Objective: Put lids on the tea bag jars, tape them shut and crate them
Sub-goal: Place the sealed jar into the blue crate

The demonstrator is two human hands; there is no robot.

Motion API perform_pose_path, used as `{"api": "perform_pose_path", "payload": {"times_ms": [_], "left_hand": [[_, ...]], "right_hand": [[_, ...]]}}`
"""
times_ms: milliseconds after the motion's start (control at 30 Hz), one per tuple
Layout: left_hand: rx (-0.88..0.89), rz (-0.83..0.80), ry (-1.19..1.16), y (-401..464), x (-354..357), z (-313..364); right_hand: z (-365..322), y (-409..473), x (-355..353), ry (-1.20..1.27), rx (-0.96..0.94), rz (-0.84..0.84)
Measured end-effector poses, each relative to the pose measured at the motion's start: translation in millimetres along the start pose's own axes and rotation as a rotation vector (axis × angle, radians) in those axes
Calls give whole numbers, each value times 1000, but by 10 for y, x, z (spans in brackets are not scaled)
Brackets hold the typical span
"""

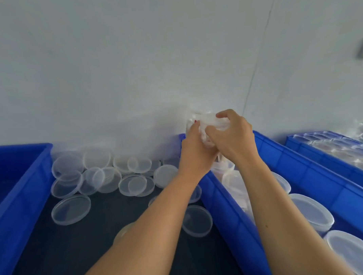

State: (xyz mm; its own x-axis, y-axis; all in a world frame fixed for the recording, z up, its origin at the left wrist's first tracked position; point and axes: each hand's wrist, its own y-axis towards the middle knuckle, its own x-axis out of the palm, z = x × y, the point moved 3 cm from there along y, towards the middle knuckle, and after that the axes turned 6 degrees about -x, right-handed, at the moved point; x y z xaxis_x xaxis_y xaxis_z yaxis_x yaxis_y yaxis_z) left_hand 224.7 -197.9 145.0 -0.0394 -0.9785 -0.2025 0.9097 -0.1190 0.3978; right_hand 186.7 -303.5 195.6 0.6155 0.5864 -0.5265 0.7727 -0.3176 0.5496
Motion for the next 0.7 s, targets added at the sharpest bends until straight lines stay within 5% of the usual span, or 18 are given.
{"api": "perform_pose_path", "payload": {"times_ms": [100,333,700], "left_hand": [[-38,-67,-120,-1,125,-140],[-29,-220,0,24,124,-201],[-33,-251,67,-80,30,-253]], "right_hand": [[183,-24,28,-6,30,24],[256,-18,84,-39,85,110],[141,-126,178,-161,98,140]]}}
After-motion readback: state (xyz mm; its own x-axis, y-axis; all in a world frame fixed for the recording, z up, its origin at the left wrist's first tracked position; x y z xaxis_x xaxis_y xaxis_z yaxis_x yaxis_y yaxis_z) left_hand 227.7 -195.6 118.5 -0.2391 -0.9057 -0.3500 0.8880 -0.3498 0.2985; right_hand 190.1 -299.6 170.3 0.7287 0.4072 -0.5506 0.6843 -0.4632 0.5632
